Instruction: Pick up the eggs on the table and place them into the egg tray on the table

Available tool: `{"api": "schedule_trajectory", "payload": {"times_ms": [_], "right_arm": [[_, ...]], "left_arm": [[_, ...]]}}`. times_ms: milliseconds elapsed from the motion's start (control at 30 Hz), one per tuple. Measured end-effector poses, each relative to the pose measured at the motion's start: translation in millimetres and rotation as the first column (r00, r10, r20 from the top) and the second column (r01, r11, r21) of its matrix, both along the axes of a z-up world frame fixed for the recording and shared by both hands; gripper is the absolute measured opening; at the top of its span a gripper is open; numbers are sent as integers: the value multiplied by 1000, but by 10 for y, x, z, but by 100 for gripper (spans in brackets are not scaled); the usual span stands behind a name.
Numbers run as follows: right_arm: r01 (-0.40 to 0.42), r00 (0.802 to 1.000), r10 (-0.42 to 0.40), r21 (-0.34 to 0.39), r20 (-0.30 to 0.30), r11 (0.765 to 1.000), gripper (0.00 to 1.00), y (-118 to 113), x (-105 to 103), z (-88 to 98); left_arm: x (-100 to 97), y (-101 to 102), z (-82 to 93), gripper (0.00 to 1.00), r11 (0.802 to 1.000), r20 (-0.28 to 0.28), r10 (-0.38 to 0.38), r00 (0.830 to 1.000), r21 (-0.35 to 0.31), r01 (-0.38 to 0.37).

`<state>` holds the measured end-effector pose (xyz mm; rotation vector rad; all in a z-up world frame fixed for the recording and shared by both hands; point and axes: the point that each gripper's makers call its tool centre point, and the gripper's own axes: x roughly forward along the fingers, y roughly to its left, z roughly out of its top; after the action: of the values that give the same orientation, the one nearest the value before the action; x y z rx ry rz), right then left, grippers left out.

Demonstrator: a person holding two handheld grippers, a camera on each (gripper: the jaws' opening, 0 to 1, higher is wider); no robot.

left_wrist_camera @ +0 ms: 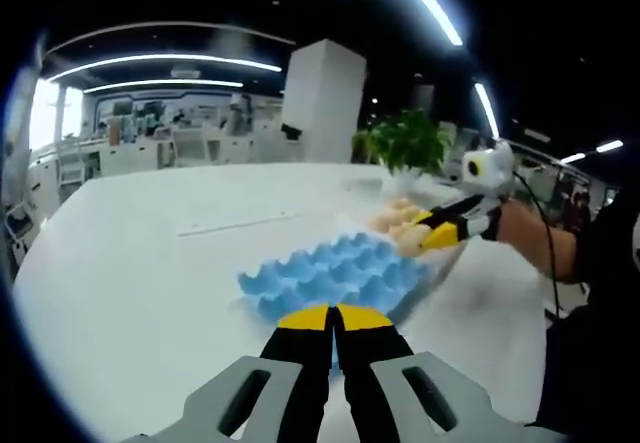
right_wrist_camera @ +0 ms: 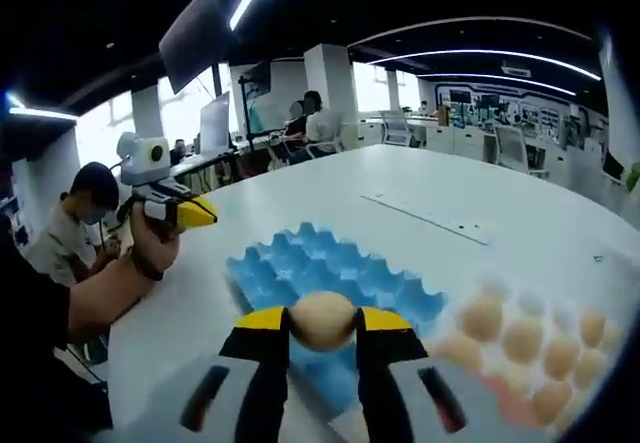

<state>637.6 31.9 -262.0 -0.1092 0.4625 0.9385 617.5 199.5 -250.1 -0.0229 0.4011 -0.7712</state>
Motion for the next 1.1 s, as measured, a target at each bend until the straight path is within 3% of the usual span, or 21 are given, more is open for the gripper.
{"api": "schedule_trajectory", "payload": {"times_ms": [300, 600, 867, 1100], "right_arm": [[-41, 999, 41, 1, 2, 999, 27, 243, 21, 18], [-89, 996, 89, 6, 2, 996, 27, 508, 53, 60], [-193, 981, 193, -2, 12, 981, 27, 938, -11, 88], [-253, 967, 253, -21, -13, 967, 27, 1191, 1, -15]], "left_arm": [[-6, -21, -45, 1, 997, -3, -4, 1000, 71, 4], [-61, 6, -35, 1, 998, -26, -10, 1000, 63, 11], [-57, 25, -103, 1, 996, -56, -3, 998, 84, 7], [-39, 115, -92, 1, 997, -61, 32, 998, 74, -27]]}}
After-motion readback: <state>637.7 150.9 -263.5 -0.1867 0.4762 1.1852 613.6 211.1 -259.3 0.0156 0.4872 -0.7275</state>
